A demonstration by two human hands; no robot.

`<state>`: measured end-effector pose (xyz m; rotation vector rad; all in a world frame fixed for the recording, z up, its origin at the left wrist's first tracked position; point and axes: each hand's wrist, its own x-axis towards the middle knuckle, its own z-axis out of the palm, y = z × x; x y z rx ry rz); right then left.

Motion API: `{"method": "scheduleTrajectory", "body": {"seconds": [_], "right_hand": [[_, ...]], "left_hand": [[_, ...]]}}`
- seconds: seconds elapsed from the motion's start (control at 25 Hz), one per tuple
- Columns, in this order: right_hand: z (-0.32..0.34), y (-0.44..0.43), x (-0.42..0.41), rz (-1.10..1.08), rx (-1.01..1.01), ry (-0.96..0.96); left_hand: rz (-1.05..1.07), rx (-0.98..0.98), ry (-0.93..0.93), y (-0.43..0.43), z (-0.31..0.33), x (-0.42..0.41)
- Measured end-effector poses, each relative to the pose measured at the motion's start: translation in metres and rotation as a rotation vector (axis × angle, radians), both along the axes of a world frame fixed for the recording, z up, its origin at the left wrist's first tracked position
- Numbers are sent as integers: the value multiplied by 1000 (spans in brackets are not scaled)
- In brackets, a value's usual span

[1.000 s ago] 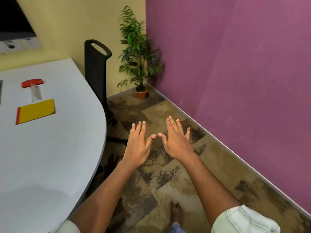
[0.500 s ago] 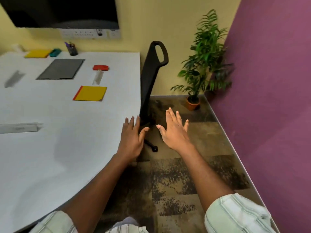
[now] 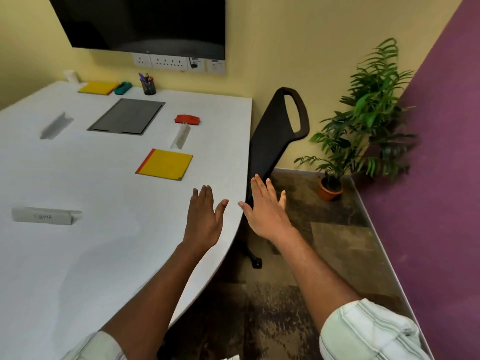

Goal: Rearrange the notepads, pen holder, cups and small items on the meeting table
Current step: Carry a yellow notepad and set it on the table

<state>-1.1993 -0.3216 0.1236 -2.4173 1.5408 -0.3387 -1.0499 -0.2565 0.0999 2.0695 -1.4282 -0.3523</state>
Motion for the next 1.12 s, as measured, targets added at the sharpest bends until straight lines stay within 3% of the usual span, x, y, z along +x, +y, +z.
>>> {"method": "scheduleTrajectory", "body": {"seconds": [0.36,0.88,1.12], "right_hand": [[-12,-98,107,127,16,29],[-42,-239,231,423,115,-2],[-68,-291,280,533,160,81]], "left_hand": [[106,-46,5,-75,0,93],[357,61,13,-185,-21,167],[581,63,294,-230,-42,180]]}}
